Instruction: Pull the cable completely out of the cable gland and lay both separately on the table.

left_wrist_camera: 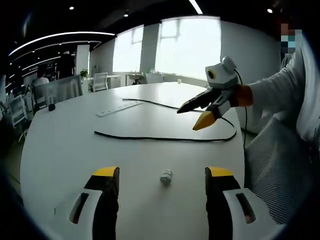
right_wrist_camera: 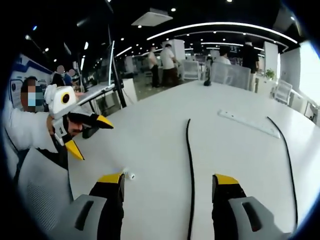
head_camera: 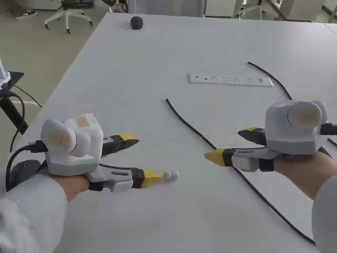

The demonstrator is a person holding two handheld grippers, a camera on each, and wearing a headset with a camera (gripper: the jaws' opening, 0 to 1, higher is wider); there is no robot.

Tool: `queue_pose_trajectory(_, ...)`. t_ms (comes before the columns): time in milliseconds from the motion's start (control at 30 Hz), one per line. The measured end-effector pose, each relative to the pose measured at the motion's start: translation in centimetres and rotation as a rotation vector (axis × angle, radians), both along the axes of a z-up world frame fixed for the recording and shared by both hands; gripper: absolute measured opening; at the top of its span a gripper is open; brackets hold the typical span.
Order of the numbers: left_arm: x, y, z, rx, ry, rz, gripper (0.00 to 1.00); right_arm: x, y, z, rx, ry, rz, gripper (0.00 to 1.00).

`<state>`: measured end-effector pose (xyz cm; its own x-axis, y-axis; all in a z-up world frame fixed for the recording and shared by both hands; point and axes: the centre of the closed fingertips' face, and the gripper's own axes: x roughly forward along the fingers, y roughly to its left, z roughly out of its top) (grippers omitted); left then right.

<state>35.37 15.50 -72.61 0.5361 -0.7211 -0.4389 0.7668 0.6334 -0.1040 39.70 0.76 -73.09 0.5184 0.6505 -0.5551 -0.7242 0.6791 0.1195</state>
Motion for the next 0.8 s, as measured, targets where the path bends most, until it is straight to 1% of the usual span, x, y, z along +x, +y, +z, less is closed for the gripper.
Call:
queue_pose_trajectory(33, -0.3, 0.3, 0.3, 0.005, -0.009, 0.006, 0.74, -0.2, -0.1, 0.1, 0.003, -0.001, -0.001, 0.73)
queue_pose_trajectory(67, -0.5, 0.4, 0.6, 0.005, -0.018, 0.011, 0.77, -0.8, -0.5, 0.2, 0.008, -0.004, -0.002, 0.75)
queue_pose_trajectory(133, -1.0, 0.8, 1.1, 0.003, -0.017, 0.023, 0.81, -1.7, -1.1, 0.3, 0.005, -0.008, -0.004, 0.77)
queue_pose_trajectory(200, -1.5, 1.1, 1.8, -0.021, -0.014, 0.045, 0.85, -2.8, -1.6, 0.6, -0.002, -0.021, -0.003, 0.81)
queue_pose_trajectory(233, -1.7, 1.2, 2.1, -0.036, -0.008, 0.057, 0.88, -3.0, -1.9, 0.6, -0.003, -0.025, -0.002, 0.81)
queue_pose_trajectory(267, -2.1, 1.4, 2.3, -0.046, -0.001, 0.064, 0.90, -3.6, -2.1, 0.6, -0.003, -0.028, 0.002, 0.82)
queue_pose_trajectory(333, -2.7, 1.8, 2.5, -0.045, -0.008, 0.069, 0.91, -4.5, -2.4, 0.8, -0.014, -0.039, 0.004, 0.82)
queue_pose_trajectory(400, -3.2, 2.1, 2.6, -0.049, -0.001, 0.083, 0.92, -5.5, -2.8, 1.0, -0.013, -0.048, 0.003, 0.83)
queue_pose_trajectory(500, -4.0, 2.8, 2.9, -0.073, 0.004, 0.112, 0.94, -6.7, -3.5, 1.0, -0.003, -0.041, -0.009, 0.86)
queue_pose_trajectory(567, -4.7, 3.3, 3.1, -0.089, 0.010, 0.131, 0.97, -7.6, -3.9, 1.1, -0.006, -0.047, -0.017, 0.88)
queue_pose_trajectory(600, -5.1, 3.6, 3.2, -0.092, 0.011, 0.137, 0.99, -8.0, -4.3, 1.1, -0.002, -0.046, -0.027, 0.88)
queue_pose_trajectory(667, -5.8, 4.2, 3.2, -0.084, 0.013, 0.150, 0.99, -8.7, -4.8, 1.3, 0.016, -0.039, -0.050, 0.89)
queue_pose_trajectory(800, -6.8, 5.0, 3.6, -0.066, 0.009, 0.164, 0.99, -9.6, -6.0, 1.8, 0.038, -0.038, -0.093, 0.92)
